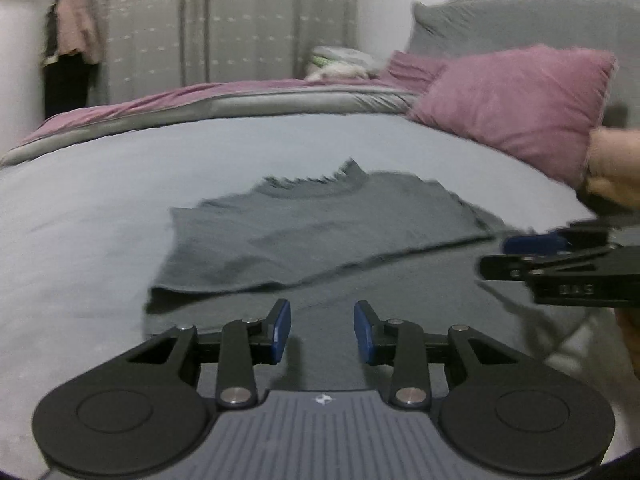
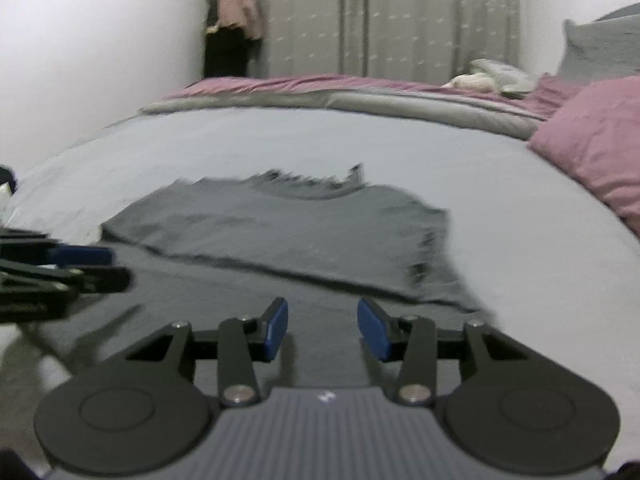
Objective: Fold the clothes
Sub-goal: 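Open both grippers and release the folded hem onto the sweater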
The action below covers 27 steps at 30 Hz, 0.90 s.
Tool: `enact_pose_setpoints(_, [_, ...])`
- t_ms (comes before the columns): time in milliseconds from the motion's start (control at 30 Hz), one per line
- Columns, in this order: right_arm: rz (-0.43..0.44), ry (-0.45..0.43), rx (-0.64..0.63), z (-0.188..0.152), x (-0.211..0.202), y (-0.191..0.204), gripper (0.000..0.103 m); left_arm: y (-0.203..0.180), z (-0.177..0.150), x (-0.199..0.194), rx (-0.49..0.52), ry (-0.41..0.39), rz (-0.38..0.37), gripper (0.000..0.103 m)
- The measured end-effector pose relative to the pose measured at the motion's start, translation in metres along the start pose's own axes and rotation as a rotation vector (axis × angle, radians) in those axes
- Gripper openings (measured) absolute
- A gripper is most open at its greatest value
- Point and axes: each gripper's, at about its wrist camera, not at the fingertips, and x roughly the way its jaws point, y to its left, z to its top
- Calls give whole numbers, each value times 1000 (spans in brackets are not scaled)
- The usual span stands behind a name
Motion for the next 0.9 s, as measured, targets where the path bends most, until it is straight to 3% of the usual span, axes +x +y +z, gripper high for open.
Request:
enact_pose_setpoints(200, [-4,12,-23,-13,0,-10,45,18,-8,-2,-7,18,30,36])
enact_pose_setpoints(600, [-68,10,158,-34,-24,-93,45,54,-17,-7,-60,51,63,36])
enact_pose_setpoints(900, [-99,29,165,-23,-20,-95,48,55,-1,-5,-126,63,62,37])
